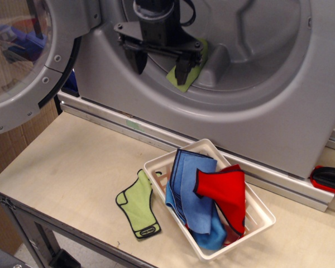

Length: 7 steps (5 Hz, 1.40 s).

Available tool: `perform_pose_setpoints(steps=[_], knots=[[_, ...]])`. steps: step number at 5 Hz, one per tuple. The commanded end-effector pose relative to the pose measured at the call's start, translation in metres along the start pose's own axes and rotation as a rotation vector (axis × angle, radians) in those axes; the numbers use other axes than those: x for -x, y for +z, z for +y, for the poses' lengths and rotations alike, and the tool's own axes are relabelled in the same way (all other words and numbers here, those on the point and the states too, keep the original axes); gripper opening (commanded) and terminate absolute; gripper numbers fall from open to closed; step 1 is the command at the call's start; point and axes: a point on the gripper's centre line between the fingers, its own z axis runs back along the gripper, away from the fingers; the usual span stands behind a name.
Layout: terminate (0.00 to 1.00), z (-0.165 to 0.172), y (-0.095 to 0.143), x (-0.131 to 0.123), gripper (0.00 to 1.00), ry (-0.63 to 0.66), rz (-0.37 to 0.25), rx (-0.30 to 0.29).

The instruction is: Take clothes out of laundry machine

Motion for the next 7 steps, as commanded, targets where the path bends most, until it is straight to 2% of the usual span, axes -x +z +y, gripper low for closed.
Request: perform_pose_setpoints(steps=[1,3,4,5,7], knots=[[0.0,-0.002,-0.004,-0.052,1.0,-0.084,-0.119,-0.01],[0.0,-0.002,-0.039,-0.069,1.0,-0.088,-0.133,0.115],[0.0,0.004,-0.048,-0.073,1.0,-0.108,-0.131,0.094],[0.0,0.006,-0.042,-0.077,0.0,-0.081,-0.162,0.089],[0.0,0.004,-0.037,-0.073,0.0,-0.083,-0.17,0.09]])
